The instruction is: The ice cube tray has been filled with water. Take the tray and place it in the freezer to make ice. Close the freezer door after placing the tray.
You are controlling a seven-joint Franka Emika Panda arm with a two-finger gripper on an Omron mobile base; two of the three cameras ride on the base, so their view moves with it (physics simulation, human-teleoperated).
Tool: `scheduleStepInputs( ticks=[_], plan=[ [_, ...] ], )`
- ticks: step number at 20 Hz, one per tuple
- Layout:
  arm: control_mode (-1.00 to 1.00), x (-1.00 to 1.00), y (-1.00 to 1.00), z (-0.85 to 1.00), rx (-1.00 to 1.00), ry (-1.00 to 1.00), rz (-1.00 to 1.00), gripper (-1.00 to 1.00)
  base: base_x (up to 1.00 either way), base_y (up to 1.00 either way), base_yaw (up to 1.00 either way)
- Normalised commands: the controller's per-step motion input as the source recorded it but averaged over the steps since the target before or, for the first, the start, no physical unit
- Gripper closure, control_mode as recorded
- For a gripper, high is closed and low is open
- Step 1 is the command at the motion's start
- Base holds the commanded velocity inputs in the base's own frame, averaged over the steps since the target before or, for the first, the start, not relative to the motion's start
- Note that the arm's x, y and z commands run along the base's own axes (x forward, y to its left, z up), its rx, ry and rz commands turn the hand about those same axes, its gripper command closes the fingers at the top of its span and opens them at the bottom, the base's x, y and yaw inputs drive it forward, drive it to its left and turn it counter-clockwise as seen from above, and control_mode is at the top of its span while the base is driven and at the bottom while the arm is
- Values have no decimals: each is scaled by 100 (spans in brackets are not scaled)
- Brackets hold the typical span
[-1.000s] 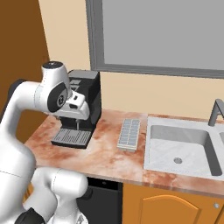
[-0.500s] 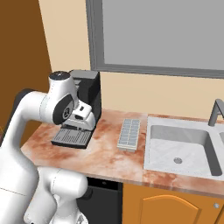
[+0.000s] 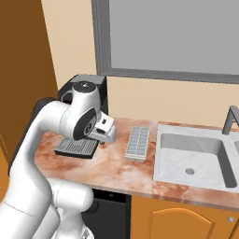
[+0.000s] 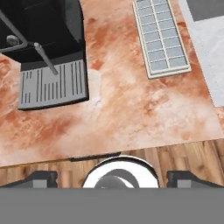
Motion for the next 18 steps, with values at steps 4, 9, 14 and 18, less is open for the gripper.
scheduleStepInputs(
  ticks=[4,9,14,18],
  plan=[
    [-100,0,-48,-1,0,-4,0,-100,0,0,0],
    [-100,0,-46,-8,-3,2,0,-100,0,0,0],
    [-100,-5,-46,-25,-10,3,-2,-100,0,0,0],
    [-100,0,-25,-1,-6,1,3,-100,0,0,0]
  ],
)
